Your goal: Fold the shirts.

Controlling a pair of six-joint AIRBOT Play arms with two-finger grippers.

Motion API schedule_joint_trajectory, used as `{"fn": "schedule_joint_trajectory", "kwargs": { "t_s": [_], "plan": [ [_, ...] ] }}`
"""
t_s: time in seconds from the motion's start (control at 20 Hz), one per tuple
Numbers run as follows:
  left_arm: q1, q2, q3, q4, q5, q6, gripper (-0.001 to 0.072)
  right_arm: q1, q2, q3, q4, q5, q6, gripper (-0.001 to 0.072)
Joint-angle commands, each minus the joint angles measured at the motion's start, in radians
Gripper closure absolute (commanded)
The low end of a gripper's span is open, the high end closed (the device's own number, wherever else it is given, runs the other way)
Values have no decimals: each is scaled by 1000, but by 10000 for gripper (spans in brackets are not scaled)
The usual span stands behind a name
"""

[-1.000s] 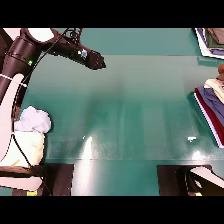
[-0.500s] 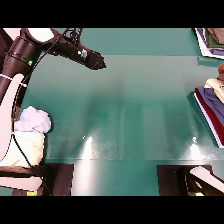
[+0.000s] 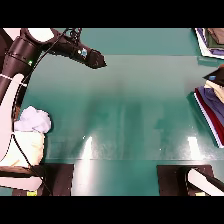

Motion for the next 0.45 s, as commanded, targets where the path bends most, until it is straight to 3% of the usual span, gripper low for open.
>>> {"fn": "schedule_joint_trajectory", "kwargs": {
  "t_s": [0.0,0.4],
  "plan": [
    [0,0,0,0,31,0,681,196,1,0,5,-65,0,695],
    [0,0,0,0,87,0,680,258,1,0,4,-84,0,696]
  ]
}}
